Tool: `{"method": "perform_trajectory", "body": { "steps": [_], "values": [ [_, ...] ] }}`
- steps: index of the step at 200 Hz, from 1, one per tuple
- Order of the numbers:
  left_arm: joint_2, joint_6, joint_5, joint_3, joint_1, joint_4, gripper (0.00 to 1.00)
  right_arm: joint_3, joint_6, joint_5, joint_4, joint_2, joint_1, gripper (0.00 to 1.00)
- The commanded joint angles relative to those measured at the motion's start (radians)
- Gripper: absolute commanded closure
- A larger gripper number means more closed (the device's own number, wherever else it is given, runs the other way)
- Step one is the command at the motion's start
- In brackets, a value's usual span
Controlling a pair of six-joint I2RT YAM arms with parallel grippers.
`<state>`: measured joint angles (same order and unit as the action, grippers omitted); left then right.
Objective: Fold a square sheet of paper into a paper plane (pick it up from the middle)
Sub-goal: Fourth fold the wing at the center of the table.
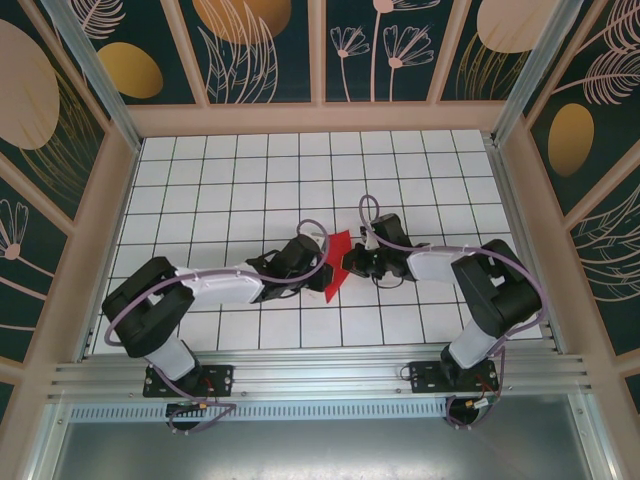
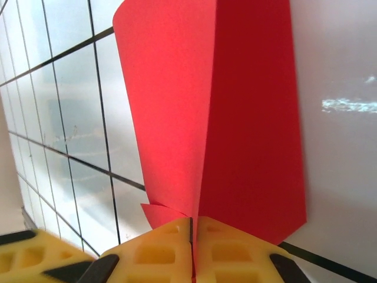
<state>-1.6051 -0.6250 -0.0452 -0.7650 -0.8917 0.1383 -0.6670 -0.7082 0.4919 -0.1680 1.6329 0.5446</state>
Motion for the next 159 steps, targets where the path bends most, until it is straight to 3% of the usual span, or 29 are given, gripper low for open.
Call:
{"method": "perform_trajectory", "body": {
  "steps": [1,88,159],
  "values": [
    [0.070,-0.029,-0.021,0.050,0.005,0.059,0.76,-0.002,-0.106,-0.076,-0.004,-0.053,0.042,0.92],
    [0.189,0.008,0.005,0.196,-0.034,0.103,0.62,0.086,-0.486,-0.354,-0.060,-0.151,0.181,0.92],
    [0.080,0.141,0.084,0.118,-0.099,0.061,0.57,0.095,-0.554,-0.405,-0.062,-0.179,0.211,0.91]
  ]
}}
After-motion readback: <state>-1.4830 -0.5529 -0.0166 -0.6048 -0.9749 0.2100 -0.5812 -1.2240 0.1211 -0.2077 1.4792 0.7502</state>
